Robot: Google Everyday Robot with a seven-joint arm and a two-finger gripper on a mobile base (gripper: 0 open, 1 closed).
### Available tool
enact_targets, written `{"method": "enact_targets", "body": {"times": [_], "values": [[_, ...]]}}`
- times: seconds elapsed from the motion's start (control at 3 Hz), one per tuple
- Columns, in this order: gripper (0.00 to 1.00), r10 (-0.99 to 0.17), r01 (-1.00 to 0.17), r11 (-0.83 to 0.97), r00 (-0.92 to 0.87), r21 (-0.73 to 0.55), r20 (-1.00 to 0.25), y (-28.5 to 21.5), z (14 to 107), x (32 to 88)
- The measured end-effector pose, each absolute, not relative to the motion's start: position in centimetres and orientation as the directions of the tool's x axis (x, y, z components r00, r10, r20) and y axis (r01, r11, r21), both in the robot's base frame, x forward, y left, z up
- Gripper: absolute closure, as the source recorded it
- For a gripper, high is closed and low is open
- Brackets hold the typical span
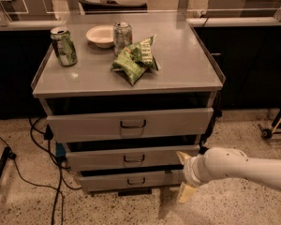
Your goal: Open middle drawer
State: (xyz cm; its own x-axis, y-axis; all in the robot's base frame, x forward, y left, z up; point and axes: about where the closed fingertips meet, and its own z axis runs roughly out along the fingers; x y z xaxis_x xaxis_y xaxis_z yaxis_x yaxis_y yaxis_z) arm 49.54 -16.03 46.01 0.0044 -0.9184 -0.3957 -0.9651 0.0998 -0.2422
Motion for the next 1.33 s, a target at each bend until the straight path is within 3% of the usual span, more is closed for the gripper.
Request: {"method": "enact_targets", "body": {"times": [1.33], "values": [[0.0,-0.924,-0.945,0.079,0.05,-0.318,-0.378,-16.1,42.5,57.0]]}}
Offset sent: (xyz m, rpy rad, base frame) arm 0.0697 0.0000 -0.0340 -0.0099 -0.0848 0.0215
